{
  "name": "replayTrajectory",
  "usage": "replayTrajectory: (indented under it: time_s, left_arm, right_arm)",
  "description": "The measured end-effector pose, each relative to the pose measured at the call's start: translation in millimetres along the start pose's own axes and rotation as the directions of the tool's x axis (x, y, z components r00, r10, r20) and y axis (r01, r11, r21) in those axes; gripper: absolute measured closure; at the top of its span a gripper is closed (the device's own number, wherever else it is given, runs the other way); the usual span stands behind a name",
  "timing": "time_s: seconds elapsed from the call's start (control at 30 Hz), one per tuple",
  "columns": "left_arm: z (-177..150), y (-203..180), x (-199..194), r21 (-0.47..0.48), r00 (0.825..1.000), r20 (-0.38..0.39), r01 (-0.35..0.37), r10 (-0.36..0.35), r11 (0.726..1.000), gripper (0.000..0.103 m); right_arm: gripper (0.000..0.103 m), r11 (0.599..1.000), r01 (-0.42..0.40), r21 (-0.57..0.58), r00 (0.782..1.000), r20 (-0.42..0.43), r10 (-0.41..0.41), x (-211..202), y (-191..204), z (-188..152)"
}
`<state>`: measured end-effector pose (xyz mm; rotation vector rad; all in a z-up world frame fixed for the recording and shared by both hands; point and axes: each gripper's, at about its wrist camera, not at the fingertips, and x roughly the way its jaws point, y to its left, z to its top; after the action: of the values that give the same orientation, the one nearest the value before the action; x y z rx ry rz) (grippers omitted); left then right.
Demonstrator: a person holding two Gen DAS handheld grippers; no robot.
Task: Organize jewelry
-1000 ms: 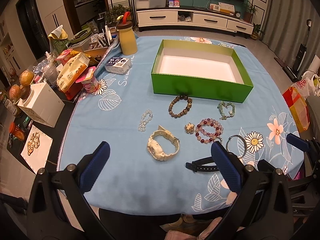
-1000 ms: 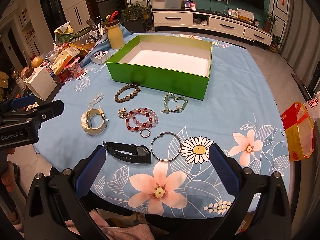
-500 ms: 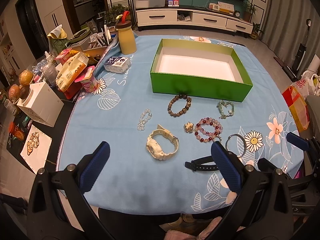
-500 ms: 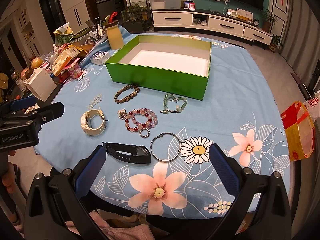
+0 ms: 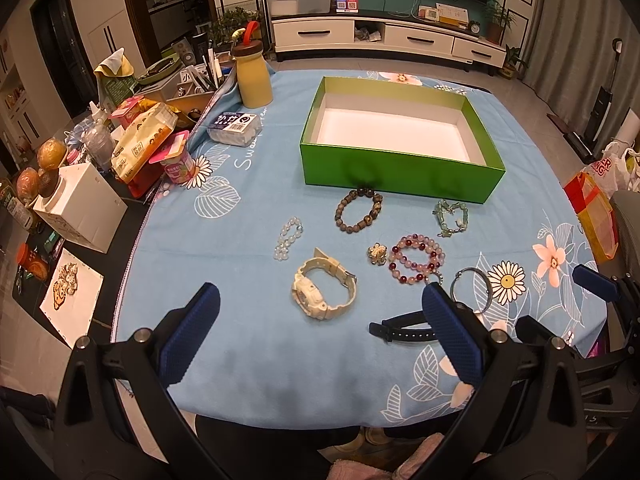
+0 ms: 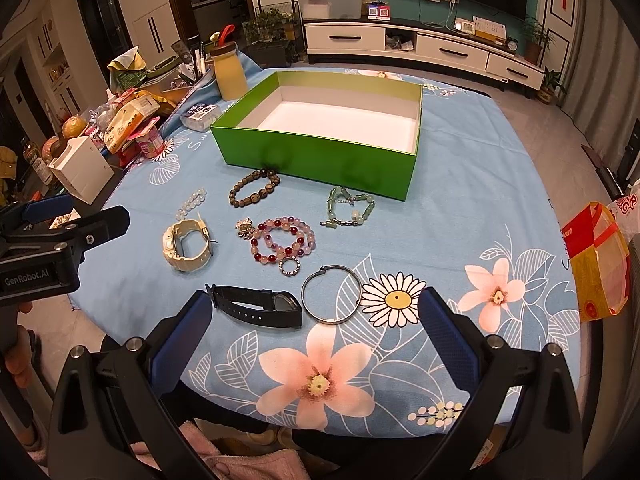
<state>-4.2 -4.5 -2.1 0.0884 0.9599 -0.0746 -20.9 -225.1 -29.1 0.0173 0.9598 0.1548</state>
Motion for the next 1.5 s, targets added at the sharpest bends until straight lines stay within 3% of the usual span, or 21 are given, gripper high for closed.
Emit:
replayTrajectory:
  time_s: [0.63, 0.97, 1.1, 1.4, 1.5]
  left_arm:
    - [-1.9, -1.1, 1.3, -0.004, 1.000, -0.001, 0.006, -0.006, 1.000, 0.002]
    - [-4.0, 29.1, 19.1, -0.135, 0.986, 0.004, 0.168, -0.169, 0.976, 0.002]
    - [-9.0, 47.8, 35.2, -0.183, 0.992, -0.005, 0.119, -0.122, 0.976, 0.002]
    - [-30.8, 72.3, 72.6, -0.245, 0.992, -0.076, 0.076, -0.098, 0.967, 0.002]
    - [-37.7, 72.6, 81.2, -0.240, 0.992, -0.082, 0.072, -0.094, 0.968, 0.002]
  right_arm:
    - [0.001, 1.000, -0.002, 0.001, 1.000, 0.003, 0.002, -0.1, -0.1, -0.3]
    - [0.001, 0.999, -0.045, 0.029, 0.998, 0.055, 0.043, -3.7, -9.7, -0.3]
    - [0.001, 0.997, -0.050, 0.052, 0.996, 0.072, 0.046, 2.0, -21.5, -3.9]
    - [0.002, 0.998, -0.029, 0.057, 0.998, 0.063, 0.025, 22.7, -41.8, -20.9]
    - [0.014, 1.000, -0.005, 0.012, 0.998, 0.056, 0.004, 32.3, -40.3, -29.4]
